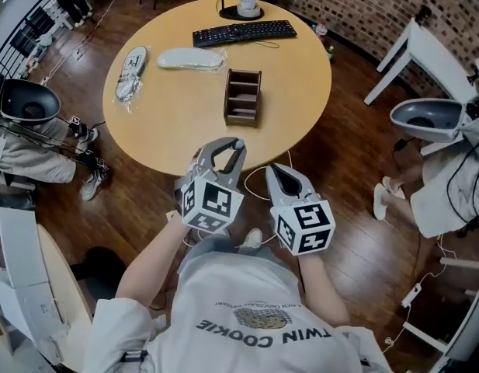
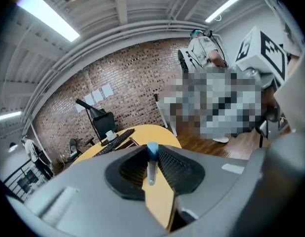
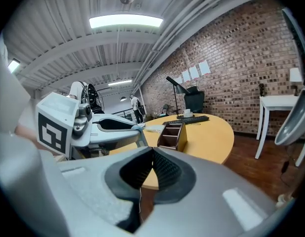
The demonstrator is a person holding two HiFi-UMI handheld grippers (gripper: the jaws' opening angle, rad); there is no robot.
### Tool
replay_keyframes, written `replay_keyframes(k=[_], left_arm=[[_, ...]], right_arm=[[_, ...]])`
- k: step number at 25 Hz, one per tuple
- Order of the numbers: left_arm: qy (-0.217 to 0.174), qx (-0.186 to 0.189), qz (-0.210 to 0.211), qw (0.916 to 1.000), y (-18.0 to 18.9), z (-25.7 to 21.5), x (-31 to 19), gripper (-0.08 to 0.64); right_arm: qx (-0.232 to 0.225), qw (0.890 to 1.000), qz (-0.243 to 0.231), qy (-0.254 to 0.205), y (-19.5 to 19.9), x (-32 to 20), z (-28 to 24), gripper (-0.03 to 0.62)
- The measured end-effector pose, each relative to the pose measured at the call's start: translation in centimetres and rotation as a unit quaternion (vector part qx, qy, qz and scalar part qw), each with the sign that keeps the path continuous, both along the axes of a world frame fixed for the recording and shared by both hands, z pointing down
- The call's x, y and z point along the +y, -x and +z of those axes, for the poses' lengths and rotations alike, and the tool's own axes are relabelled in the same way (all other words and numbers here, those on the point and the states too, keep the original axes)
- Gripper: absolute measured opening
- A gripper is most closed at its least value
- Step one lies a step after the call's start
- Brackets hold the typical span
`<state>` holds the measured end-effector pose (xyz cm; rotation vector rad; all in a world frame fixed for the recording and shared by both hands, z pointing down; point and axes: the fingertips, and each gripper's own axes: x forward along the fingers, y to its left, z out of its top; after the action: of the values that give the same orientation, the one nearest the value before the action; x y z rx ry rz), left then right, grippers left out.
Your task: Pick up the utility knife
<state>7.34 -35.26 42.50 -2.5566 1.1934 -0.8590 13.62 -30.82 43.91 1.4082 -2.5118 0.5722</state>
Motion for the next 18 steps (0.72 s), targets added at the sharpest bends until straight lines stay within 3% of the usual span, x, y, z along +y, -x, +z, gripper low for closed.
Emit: replay_keyframes(k=[5, 18], left_arm=[[0.01, 0.057, -0.019, 0.9981, 1.6, -1.6, 2.2, 0.069], [0.041, 0.141, -0.036, 0.9884, 8.1, -1.2, 9.6, 0.071]], right_arm=[[-0.002, 1.0, -0.009, 0.001, 2.0, 0.8, -0.2, 0.002], [0.018, 1.0, 0.002, -0.001, 9.2, 6.9, -0.1, 0.002]])
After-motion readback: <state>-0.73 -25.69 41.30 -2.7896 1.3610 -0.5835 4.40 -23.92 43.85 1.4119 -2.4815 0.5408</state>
